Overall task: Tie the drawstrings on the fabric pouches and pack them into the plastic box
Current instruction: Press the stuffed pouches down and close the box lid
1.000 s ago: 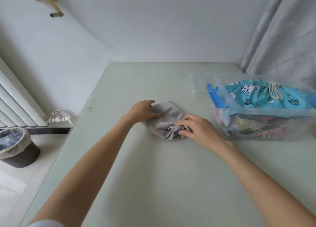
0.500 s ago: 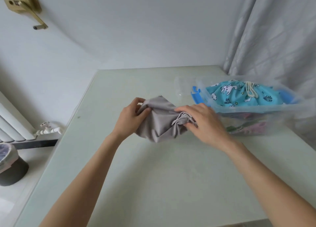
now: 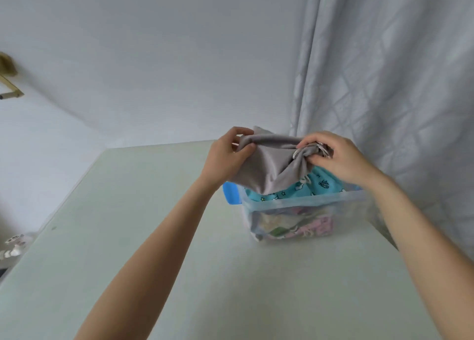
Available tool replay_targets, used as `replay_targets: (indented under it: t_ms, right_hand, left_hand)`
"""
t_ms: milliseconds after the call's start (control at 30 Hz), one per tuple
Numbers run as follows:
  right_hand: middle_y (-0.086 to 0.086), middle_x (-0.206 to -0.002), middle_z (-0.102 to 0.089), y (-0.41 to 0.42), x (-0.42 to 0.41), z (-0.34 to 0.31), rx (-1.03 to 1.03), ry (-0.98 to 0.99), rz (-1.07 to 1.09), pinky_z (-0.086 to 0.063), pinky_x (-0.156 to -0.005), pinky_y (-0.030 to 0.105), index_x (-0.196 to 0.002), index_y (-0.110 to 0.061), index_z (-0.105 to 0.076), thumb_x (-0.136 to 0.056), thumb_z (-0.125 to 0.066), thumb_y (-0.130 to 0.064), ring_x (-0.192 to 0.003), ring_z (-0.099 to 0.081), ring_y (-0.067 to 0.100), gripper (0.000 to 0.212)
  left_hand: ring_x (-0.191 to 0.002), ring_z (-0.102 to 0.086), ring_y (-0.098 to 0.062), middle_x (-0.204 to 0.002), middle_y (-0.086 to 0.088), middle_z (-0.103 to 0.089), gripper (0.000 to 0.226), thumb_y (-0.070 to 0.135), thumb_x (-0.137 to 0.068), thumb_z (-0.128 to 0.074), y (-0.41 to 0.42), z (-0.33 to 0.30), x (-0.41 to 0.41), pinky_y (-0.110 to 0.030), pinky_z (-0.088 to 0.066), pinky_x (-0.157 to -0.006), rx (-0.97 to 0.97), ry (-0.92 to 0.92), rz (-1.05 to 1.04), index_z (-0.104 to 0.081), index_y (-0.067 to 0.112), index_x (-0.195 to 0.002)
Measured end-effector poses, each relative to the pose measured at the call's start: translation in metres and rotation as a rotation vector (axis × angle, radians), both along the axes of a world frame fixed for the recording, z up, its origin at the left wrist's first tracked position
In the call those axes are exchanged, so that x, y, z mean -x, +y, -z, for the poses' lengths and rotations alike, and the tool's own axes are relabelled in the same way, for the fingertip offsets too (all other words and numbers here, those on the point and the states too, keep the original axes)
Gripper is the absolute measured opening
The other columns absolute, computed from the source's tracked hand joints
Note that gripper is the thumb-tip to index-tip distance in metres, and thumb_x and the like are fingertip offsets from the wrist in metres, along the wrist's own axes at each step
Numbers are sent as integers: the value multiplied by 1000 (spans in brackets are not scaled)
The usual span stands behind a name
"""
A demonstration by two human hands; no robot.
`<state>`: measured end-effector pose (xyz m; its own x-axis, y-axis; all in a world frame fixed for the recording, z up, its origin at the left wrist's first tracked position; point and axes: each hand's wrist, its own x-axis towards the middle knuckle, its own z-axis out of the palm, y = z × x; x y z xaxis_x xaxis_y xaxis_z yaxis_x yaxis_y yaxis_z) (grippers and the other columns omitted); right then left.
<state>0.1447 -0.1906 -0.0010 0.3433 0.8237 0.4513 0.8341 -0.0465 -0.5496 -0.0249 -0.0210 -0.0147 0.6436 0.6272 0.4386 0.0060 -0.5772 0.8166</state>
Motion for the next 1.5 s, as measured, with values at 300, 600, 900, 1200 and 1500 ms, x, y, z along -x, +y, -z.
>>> replay_targets:
  t_ms: [300,600,900,1200,1500]
  right_hand:
    - [-8,-145,-38,-8,-48,12,280,-40,17,-18,-109,29,-111,-32,-63,-93,-47,-12,-136,-28,9,31]
    - [0,-157,-15,23,-65,49,795,-173,-77,-15,-116,28,-149,-23,-14,-93,-53,-39,-143,-17,15,70]
    - [-1,-144,-42,-11,-62,44,244,-109,-3,-13,-109,26,-131,-25,-52,-92,-55,-33,-140,-20,18,40]
    - [8,-134,-51,-57,-69,70,142,152,357,-35,-93,28,-130,-19,-51,-92,-55,-20,-123,-47,28,38]
    - [-2,-126,-60,-18,-7,75,45,207,256,-38,-93,29,-121,-28,-55,-91,-54,-32,-118,-53,18,31]
  left_hand:
    - [-130,-36,-17,-147,4,-32,45,48,-88,-56,-7,18,-26,-32,-36,-98,-536,483,-36,-51,30,-128]
    - [-133,-39,-24,-154,3,-28,62,56,-95,-32,-25,22,-71,-33,-30,-103,-635,1013,222,-22,26,-148]
    - [-129,-38,-19,-140,3,-46,60,66,-87,-36,-42,26,-49,-37,-32,-103,-624,661,91,-42,33,-136]
    - [-124,-42,-16,-131,9,-50,43,45,-85,-60,-71,45,-51,-33,-37,-92,-863,633,147,-54,33,-125]
    - [-115,-49,-19,-122,9,-59,32,15,-79,-60,-36,45,14,-33,-37,-91,-746,617,-135,-63,27,-109]
